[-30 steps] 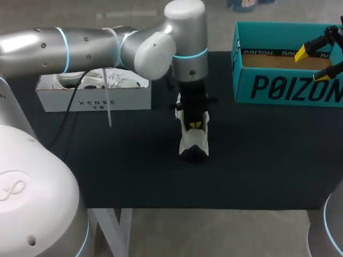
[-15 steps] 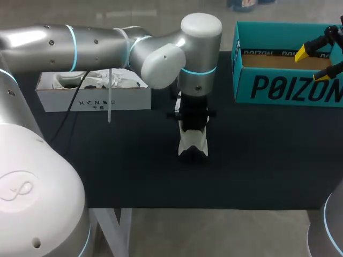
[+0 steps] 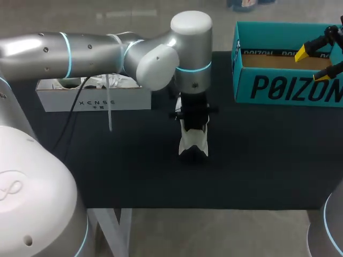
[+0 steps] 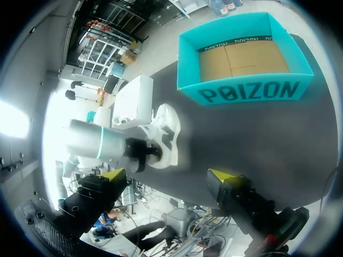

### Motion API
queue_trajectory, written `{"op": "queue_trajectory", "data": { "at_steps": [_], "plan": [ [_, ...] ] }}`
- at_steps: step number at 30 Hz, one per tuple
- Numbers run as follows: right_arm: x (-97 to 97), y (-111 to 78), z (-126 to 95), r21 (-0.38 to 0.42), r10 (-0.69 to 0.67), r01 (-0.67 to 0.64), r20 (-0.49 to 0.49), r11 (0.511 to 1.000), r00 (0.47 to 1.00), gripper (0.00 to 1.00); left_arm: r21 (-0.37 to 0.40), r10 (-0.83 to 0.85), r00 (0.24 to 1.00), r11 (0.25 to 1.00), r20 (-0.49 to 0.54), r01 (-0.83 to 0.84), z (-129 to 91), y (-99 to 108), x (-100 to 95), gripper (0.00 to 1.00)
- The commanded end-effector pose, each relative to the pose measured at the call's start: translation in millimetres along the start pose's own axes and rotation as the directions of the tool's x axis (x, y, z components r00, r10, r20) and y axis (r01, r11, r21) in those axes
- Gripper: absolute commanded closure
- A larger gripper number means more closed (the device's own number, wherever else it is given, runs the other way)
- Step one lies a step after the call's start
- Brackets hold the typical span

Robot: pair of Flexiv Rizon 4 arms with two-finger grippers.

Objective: Take the shoe out of the shoebox, open the shoe tongue, remove and reinsert the insole, then place the shoe into the shoebox

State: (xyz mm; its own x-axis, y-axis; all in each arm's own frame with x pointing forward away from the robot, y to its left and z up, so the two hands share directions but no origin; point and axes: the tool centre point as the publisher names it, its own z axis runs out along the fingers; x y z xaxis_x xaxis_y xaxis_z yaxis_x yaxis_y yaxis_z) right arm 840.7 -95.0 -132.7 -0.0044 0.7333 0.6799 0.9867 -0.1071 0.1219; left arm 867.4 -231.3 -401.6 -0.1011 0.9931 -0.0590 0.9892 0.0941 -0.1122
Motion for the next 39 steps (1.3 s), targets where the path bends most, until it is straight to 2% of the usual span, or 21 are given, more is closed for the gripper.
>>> {"op": "queue_trajectory", "data": {
  "at_steps": [1, 5, 10, 13, 24, 28, 29, 32, 36, 39],
  "plan": [
    [0.2, -0.8, 0.2, -0.001, 0.002, -0.002, 0.002, 1.0, 1.0, 0.0, 0.019, 0.009, 0.999, 1.0, 0.045, -0.01, -15.2, -7.7, 8.1, 1.0],
    [0.2, -0.8, 0.2, -0.001, 0.002, -0.002, 0.002, 1.0, 1.0, 0.0, 0.073, 0.016, 0.999, 0.997, 0.04, -0.019, -6.7, -12.7, 5.8, 1.0],
    [0.2, -0.8, 0.2, -0.001, 0.002, -0.002, 0.002, 1.0, 1.0, 0.0, 0.072, 0.01, 0.999, 0.997, 0.043, -0.014, 15.3, -10.8, 4.9, 1.0],
    [0.2, -0.8, 0.2, -0.001, 0.002, -0.002, 0.002, 1.0, 1.0, 0.0, 0.067, 0.011, 0.999, 0.998, 0.032, -0.013, 21.4, -11.3, 6.1, 1.0],
    [0.2, -0.8, 0.2, -0.001, 0.002, -0.002, 0.002, 1.0, 1.0, 0.0, 0.022, -0.011, 0.992, 1.0, 0.124, 0.008, -13.3, -2.3, 2.1, 1.0],
    [0.2, -0.8, 0.2, -0.001, 0.002, -0.002, 0.002, 1.0, 1.0, 0.0, -0.015, -0.023, 0.993, 1.0, 0.118, 0.025, -4.7, 4.6, 1.9, 1.0],
    [0.2, -0.8, 0.2, -0.001, 0.002, -0.002, 0.002, 1.0, 1.0, 0.0, -0.055, -0.015, 0.993, 0.998, 0.118, 0.021, 0.3, 5.9, 1.7, 1.0],
    [0.2, -0.8, 0.2, -0.001, 0.002, -0.002, 0.002, 1.0, 1.0, 0.0, -0.096, 0.002, 0.995, 0.995, 0.097, 0.008, 12.9, 5.6, 3.4, 1.0],
    [0.2, -0.8, 0.2, -0.001, 0.002, -0.002, 0.002, 1.0, 1.0, 0.0, -0.045, -0.003, 0.998, 0.999, 0.065, 0.006, 16.7, 3.3, 5.8, 1.0],
    [0.2, -0.8, 0.2, -0.001, 0.002, -0.002, 0.002, 1.0, 1.0, 0.0, 0.004, -0.01, 0.998, 1.0, 0.062, 0.01, 4.2, 4.1, 6.4, 1.0]
  ]
}}
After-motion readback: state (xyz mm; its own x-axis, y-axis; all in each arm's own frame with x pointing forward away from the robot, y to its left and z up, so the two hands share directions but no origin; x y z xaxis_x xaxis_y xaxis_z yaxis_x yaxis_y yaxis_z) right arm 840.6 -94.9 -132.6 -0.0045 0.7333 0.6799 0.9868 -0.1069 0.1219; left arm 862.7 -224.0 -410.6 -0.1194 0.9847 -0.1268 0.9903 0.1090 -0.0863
